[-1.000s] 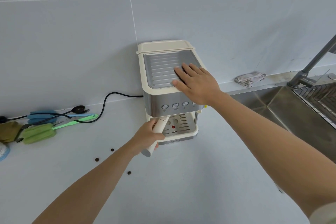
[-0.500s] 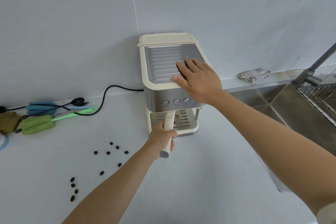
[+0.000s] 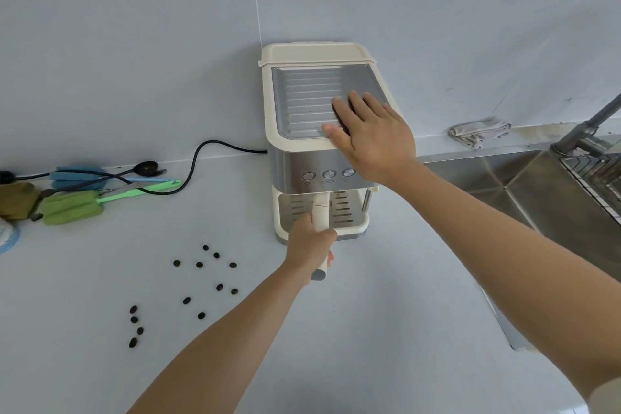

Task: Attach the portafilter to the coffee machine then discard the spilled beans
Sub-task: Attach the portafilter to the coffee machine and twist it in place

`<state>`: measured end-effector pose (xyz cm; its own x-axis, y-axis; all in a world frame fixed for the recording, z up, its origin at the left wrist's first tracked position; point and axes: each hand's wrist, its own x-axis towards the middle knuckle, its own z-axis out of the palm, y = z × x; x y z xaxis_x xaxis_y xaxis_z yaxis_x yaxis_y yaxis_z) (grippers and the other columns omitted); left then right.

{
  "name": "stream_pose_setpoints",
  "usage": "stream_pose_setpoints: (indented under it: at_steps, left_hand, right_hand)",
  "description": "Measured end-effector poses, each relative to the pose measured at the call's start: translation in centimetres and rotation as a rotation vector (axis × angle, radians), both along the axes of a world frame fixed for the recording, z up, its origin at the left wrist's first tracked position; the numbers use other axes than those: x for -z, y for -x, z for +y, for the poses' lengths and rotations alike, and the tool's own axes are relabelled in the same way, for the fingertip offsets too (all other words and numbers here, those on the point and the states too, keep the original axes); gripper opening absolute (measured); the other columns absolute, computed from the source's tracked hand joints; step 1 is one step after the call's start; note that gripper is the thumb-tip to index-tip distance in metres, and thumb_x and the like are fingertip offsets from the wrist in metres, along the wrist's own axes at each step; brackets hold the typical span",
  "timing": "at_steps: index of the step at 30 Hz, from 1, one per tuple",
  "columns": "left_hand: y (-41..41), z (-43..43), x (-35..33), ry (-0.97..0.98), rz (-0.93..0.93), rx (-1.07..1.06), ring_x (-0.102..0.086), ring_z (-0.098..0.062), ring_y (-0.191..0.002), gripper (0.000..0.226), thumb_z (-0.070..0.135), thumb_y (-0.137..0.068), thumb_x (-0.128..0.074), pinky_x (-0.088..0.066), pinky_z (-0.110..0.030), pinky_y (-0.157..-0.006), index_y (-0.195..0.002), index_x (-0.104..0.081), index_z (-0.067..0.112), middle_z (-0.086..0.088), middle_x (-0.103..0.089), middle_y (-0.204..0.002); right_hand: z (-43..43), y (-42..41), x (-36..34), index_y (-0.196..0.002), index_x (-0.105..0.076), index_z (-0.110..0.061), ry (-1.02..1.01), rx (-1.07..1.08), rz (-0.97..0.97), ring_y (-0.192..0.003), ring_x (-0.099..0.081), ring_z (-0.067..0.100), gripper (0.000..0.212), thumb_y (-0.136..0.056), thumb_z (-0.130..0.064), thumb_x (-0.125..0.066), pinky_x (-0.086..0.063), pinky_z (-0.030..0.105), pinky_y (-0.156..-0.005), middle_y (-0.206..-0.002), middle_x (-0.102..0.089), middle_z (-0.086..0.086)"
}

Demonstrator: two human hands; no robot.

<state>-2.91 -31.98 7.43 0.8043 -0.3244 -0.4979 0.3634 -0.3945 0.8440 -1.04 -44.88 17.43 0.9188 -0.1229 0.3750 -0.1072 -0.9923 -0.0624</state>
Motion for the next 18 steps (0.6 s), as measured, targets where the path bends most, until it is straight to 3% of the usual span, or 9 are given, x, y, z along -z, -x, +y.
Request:
stream_pose_setpoints:
  at_steps: [10, 13, 16, 18]
  left_hand:
    - [0.1, -0.1, -0.8, -0.065, 0.015, 0.061, -0.048, -0.016, -0.047, 0.039, 0.005, -0.081, -0.044, -0.043, -0.024, -0.049, -0.119, -0.047, 0.012, -0.007, -0.051, -0.091]
    - [-0.2, 0.1, -0.8, -0.077, 0.019, 0.118, -0.051, -0.017, -0.053, 0.041, 0.007, -0.082, -0.046, -0.047, -0.028, -0.057, -0.123, -0.043, 0.011, -0.007, -0.050, -0.095]
    - [-0.6, 0.6, -1.2, -0.119, 0.010, 0.217, -0.054, -0.020, -0.082, 0.044, 0.020, -0.087, -0.051, -0.047, -0.033, -0.080, -0.128, -0.037, 0.011, -0.005, -0.050, -0.108]
    - [-0.8, 0.9, -1.7, -0.190, -0.026, 0.303, -0.046, -0.020, -0.098, 0.052, 0.034, -0.091, -0.049, -0.038, -0.029, -0.085, -0.134, -0.031, 0.014, -0.005, -0.048, -0.123]
  right_hand:
    - [-0.1, 0.0, -0.5, -0.124, -0.046, -0.006, 0.018, -0.022, 0.039, -0.110, -0.049, 0.033, 0.089, -0.079, -0.060, 0.008, -0.040, 0.043, -0.091, -0.120, -0.054, 0.019]
    - [-0.2, 0.1, -0.8, -0.128, -0.043, -0.007, 0.010, -0.032, 0.057, -0.116, -0.044, 0.032, 0.091, -0.076, -0.061, 0.008, -0.036, 0.042, -0.096, -0.126, -0.051, 0.018]
    - [-0.3, 0.3, -0.9, -0.128, -0.042, -0.006, 0.014, -0.056, 0.064, -0.116, -0.044, 0.031, 0.090, -0.075, -0.060, 0.008, -0.035, 0.042, -0.097, -0.127, -0.050, 0.018]
    - [-0.4, 0.4, -1.0, -0.128, -0.042, -0.006, 0.012, -0.071, 0.084, -0.115, -0.043, 0.032, 0.089, -0.075, -0.059, 0.008, -0.035, 0.042, -0.097, -0.127, -0.049, 0.018]
